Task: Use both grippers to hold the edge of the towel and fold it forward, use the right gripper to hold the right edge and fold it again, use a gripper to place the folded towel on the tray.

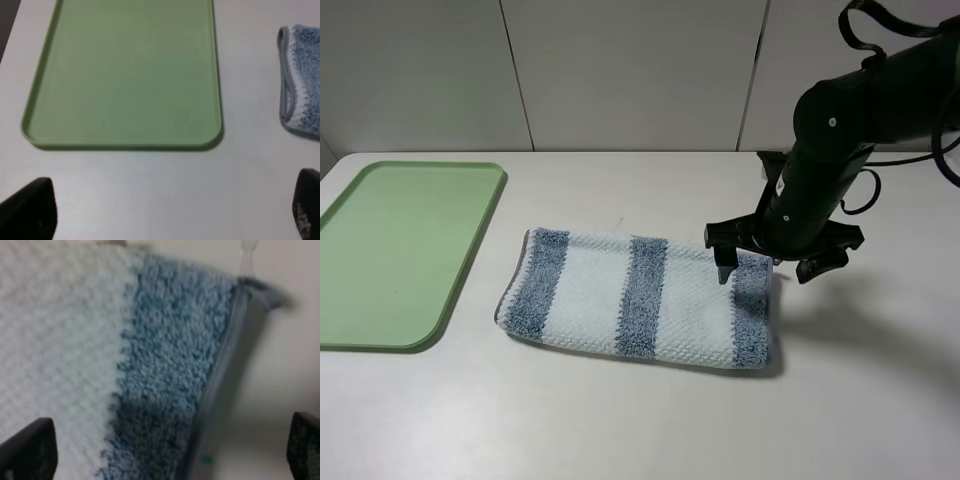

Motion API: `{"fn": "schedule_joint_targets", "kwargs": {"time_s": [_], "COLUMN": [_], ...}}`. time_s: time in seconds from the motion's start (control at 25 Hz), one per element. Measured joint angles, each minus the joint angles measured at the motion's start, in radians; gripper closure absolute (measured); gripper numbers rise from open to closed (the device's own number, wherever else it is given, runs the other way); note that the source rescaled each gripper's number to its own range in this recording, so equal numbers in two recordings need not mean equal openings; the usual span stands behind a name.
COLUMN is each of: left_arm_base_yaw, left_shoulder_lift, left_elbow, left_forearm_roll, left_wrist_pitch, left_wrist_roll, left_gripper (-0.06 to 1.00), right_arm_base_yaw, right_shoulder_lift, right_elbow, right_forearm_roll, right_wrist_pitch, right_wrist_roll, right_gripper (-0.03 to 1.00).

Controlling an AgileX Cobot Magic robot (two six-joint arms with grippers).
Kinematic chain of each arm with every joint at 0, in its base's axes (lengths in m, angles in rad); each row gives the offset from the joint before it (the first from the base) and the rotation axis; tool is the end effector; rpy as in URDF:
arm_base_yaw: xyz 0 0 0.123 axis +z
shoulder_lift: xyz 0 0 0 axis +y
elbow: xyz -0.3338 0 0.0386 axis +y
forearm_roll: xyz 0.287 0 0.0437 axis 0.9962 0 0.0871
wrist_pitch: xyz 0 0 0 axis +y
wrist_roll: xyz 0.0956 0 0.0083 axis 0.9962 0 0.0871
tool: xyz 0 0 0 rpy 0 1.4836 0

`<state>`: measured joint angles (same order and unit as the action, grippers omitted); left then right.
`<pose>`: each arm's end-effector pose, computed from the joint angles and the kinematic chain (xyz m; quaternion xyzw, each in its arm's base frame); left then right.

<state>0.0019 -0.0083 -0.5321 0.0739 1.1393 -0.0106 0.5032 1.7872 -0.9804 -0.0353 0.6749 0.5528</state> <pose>-0.0270 0.0064 0.2971 -0.0090 0.8624 0.0346 0.5050 0.3131 0.1700 0.1693 0.0119 0.9960 0.0338 0.0822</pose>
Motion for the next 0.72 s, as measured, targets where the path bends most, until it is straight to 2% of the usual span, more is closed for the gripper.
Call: {"fn": "schedule_joint_targets", "kwargs": {"time_s": [0.2,0.44,0.72], "left_arm_base_yaw": [0.0,0.0,0.0], "left_shoulder_lift": [0.0,0.0,0.0], "left_elbow": [0.0,0.0,0.0], "left_forearm_roll": [0.0,0.0,0.0], "left_wrist_pitch": [0.0,0.0,0.0], "left_wrist_roll": [0.0,0.0,0.0], "left_gripper": [0.01,0.01,0.01], "right_arm_base_yaw": [0.0,0.0,0.0], "right_shoulder_lift": [0.008,0.094,0.162], "right_elbow": [0.068,0.082,0.076], "right_forearm_roll": [0.004,0.007,0.015], "right_wrist_pitch": [-0.08,-0.153,-0.185], "right_wrist_roll": [0.0,-0.006,-0.008], "right_gripper": [-0.03,-0.03,-0.03]}}
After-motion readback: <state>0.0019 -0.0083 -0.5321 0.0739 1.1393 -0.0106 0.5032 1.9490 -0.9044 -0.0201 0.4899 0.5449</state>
